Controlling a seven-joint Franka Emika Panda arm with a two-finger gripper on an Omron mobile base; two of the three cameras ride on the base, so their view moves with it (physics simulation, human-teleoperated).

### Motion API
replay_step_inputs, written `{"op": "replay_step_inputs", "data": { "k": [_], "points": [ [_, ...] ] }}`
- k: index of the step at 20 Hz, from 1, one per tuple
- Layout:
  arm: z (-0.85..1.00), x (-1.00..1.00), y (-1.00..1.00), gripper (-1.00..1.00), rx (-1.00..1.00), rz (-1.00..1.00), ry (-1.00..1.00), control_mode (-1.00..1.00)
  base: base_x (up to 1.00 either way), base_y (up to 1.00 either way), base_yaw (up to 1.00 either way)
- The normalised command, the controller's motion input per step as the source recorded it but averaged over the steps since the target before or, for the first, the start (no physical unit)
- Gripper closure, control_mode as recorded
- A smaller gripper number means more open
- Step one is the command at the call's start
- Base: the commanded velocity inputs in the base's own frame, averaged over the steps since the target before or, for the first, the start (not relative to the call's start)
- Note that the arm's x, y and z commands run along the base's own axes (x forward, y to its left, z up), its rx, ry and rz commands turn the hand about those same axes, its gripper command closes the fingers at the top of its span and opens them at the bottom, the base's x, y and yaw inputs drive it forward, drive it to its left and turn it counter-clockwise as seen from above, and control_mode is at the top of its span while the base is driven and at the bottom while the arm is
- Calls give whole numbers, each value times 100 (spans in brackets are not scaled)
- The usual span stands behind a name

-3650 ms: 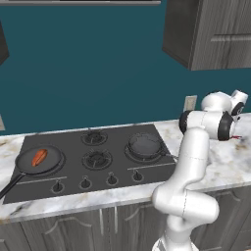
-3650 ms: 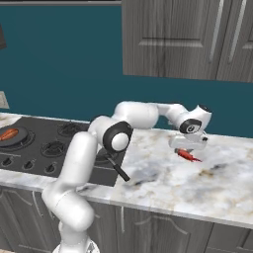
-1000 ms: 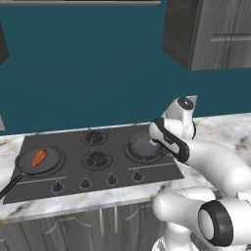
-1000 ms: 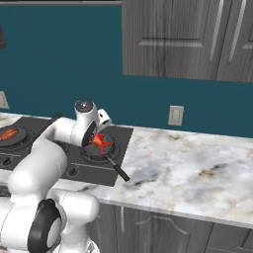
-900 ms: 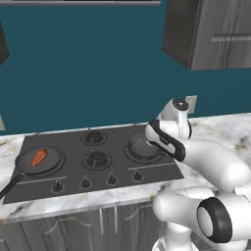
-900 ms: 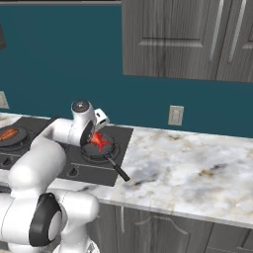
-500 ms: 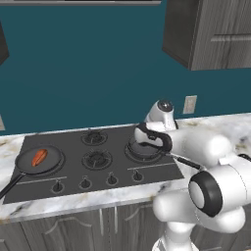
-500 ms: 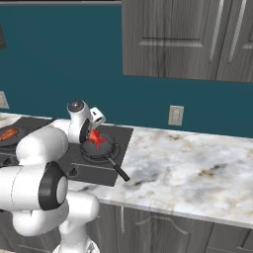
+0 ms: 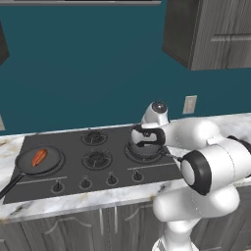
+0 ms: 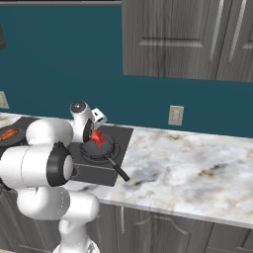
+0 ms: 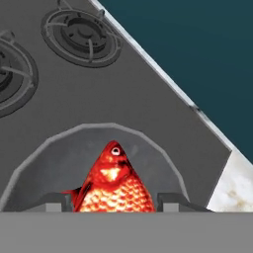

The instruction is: Place both pans onto different burners. Then place the sweet potato and the fish on different pans.

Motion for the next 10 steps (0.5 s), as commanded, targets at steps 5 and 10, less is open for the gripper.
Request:
{"op": "replay_step_inputs", "data": {
  "k": [5,10],
  "points": [
    [-27,4,3,100,0,0,0,-100,0,0,0],
    [-25,5,0,100,0,0,0,-100,0,0,0]
  ]
}}
